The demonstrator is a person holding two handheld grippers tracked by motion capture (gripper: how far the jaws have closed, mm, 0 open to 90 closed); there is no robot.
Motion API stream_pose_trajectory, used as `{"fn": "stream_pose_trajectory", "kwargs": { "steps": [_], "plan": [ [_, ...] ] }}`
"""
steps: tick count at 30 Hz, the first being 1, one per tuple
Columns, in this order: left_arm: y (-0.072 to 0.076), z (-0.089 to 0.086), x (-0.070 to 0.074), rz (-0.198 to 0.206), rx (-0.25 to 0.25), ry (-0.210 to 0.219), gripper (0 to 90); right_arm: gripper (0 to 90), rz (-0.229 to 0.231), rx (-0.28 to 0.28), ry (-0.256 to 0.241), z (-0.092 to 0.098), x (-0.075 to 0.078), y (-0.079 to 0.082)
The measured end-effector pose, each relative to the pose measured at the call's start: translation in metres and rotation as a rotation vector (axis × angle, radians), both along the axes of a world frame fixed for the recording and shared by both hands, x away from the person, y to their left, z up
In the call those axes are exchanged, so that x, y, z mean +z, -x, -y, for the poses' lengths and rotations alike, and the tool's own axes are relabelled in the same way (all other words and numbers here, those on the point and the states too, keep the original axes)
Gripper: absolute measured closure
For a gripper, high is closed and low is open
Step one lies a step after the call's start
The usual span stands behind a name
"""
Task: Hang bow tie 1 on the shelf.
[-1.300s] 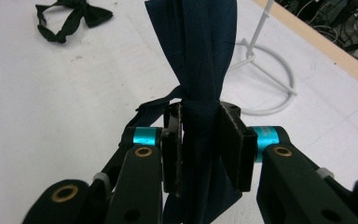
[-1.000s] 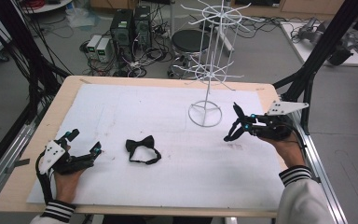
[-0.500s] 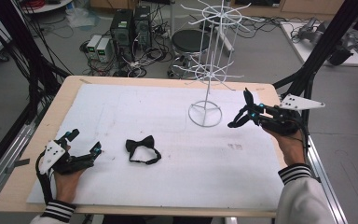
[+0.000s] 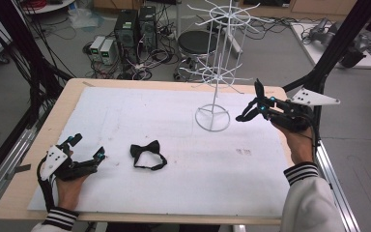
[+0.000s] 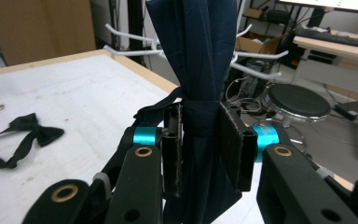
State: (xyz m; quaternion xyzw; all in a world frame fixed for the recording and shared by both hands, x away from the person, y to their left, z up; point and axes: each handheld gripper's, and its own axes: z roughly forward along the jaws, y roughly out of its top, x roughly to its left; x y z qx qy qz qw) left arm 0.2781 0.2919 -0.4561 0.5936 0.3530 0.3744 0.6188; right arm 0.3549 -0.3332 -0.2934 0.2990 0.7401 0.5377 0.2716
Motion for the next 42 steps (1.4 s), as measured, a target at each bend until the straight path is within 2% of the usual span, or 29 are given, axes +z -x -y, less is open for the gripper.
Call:
{"fn": "stream_pose_trajectory", "kwargs": {
  "steps": [12,15,18,23,34,42],
  "plan": [
    [0.0,0.0,0.0,0.0,0.0,0.0,4.2,71.5,0.028,-0.036,0.013,-0.008,0.014,-0.01],
    [0.0,0.0,0.0,0.0,0.0,0.001,4.2,71.5,0.022,-0.044,0.005,-0.01,0.015,-0.012],
    [0.0,0.0,0.0,0.001,-0.001,0.003,4.2,71.5,0.028,-0.048,0.019,-0.013,0.016,-0.015],
    [0.0,0.0,0.0,0.001,0.0,0.0,4.2,71.5,0.027,-0.056,0.016,-0.015,0.016,-0.02],
    [0.0,0.0,0.0,0.001,0.001,0.0,4.2,71.4,0.028,-0.077,0.051,-0.024,0.025,-0.032],
    [0.0,0.0,0.0,0.001,0.001,0.002,4.2,71.2,0.027,-0.082,0.055,-0.03,0.027,-0.04]
  ]
}}
